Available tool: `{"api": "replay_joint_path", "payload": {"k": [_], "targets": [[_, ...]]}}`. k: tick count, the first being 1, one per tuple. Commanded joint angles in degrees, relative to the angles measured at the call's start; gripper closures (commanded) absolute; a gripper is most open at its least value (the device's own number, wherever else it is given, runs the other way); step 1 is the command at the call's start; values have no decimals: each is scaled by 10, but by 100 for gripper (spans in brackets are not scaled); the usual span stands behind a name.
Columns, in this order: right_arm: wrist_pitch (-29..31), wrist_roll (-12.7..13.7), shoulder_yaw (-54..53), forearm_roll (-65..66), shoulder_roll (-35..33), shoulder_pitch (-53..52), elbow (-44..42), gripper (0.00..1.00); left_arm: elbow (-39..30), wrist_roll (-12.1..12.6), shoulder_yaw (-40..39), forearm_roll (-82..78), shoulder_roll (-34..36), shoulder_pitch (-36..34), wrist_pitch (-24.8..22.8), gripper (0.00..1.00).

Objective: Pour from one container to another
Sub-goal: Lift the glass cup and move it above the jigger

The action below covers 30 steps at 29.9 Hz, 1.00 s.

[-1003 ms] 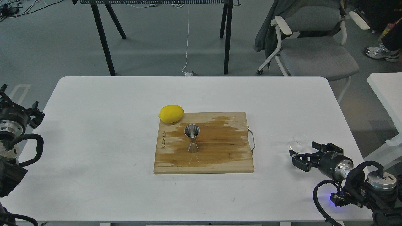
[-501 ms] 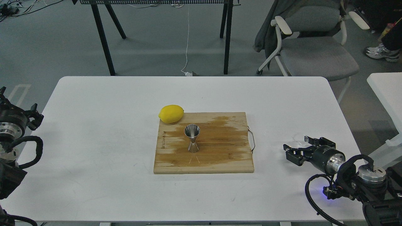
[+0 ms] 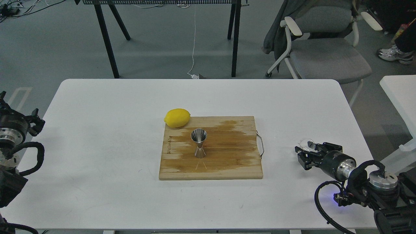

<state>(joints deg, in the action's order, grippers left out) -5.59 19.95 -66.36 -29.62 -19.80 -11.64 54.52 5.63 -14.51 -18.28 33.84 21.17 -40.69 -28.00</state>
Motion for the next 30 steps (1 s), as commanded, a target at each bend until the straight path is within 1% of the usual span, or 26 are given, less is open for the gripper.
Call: {"api": "replay_joint_path", "payload": {"k": [1, 6, 11, 15, 19, 21, 24, 27, 30], "targets": [[3, 0, 0, 1, 0, 0, 1, 70, 0, 1, 0, 0, -1, 0, 0, 0], [7, 0, 0, 5, -1, -2, 27, 71, 0, 0, 0, 0, -1, 0, 0, 0], [22, -1, -5, 52, -8, -7, 110, 71, 9, 1, 0, 0, -1, 1, 0, 0], [22, 0, -3, 132, -9, -40, 185, 72, 16, 0, 1, 0, -4, 0, 0, 0], [18, 3, 1, 230, -1, -75, 234, 73, 16, 1, 1, 0, -4, 0, 0, 0], [18, 3, 23, 271, 8, -101, 242, 73, 16, 0, 1, 0, -5, 0, 0, 0], [18, -2, 92, 308, 35, -150, 237, 73, 17, 0, 1, 0, -6, 0, 0, 0], [18, -9, 137, 356, 44, -175, 236, 73, 17, 1, 1, 0, -6, 0, 0, 0], [17, -11, 178, 444, 61, -196, 229, 73, 17, 1, 1, 0, -8, 0, 0, 0]]}}
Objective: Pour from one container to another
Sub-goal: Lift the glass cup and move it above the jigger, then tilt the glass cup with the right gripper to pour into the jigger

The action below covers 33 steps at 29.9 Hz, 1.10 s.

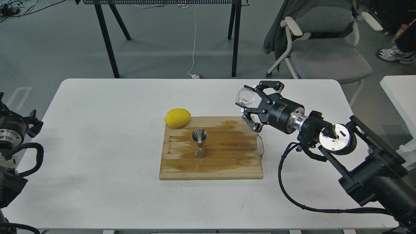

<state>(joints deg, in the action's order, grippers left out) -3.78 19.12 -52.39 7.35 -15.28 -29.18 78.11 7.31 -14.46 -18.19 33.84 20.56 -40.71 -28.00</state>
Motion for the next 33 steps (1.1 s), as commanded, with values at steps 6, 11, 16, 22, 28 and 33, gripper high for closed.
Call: {"api": "replay_joint_path", "payload": {"k": [6, 11, 16, 22, 28, 33], "targets": [[-3, -3, 102, 172, 45, -43, -12, 73, 7, 0, 0, 0, -12, 1, 0, 0], [-4, -9, 140, 213, 46, -66, -13, 73, 23, 0, 1, 0, -31, 0, 0, 0], [-15, -20, 171, 222, 51, -94, -17, 73, 30, 0, 1, 0, -40, -1, 0, 0], [-16, -20, 209, 239, 53, -119, -26, 73, 30, 0, 1, 0, -38, -1, 0, 0], [-16, -23, 240, 256, 54, -141, -37, 73, 30, 0, 1, 0, -30, 0, 0, 0], [-15, -26, 259, 265, 63, -157, -40, 73, 30, 0, 1, 0, -30, 0, 0, 0]]}}
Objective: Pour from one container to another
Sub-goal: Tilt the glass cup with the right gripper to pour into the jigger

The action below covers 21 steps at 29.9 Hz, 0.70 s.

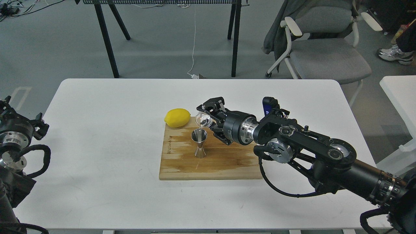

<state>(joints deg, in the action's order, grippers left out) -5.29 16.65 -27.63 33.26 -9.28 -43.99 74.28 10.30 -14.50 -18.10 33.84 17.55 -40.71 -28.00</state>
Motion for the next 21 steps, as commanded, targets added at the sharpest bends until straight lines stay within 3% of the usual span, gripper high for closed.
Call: {"api": "replay_joint_path", "payload": {"k": [1, 21], "targets": [[0, -2, 15, 9, 3, -12, -4, 73, 0, 0, 0, 0, -1, 1, 0, 0], [0, -6, 64, 37, 22, -42, -21, 73, 8, -4, -1, 1, 2, 5, 0, 0]]}}
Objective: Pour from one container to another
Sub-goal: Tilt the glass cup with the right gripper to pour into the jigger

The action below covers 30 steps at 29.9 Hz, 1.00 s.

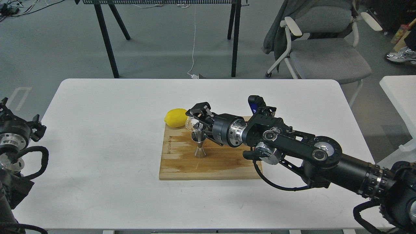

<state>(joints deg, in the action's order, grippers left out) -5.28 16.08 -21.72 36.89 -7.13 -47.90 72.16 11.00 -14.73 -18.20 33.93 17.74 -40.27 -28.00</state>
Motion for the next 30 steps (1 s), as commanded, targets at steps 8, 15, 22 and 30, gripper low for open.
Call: {"api": "replay_joint_path", "payload": {"k": [8, 15, 22, 30], "targets": [[1, -1, 21, 23, -3, -14, 2, 73, 1, -1, 0, 0, 0, 4, 0, 0], [2, -3, 26, 23, -7, -17, 3, 73, 1, -1, 0, 0, -1, 4, 0, 0], [5, -3, 26, 24, -16, -19, 5, 73, 1, -1, 0, 0, 0, 4, 0, 0], [8, -3, 30, 24, -25, -31, 7, 73, 1, -1, 0, 0, -1, 4, 0, 0]]}}
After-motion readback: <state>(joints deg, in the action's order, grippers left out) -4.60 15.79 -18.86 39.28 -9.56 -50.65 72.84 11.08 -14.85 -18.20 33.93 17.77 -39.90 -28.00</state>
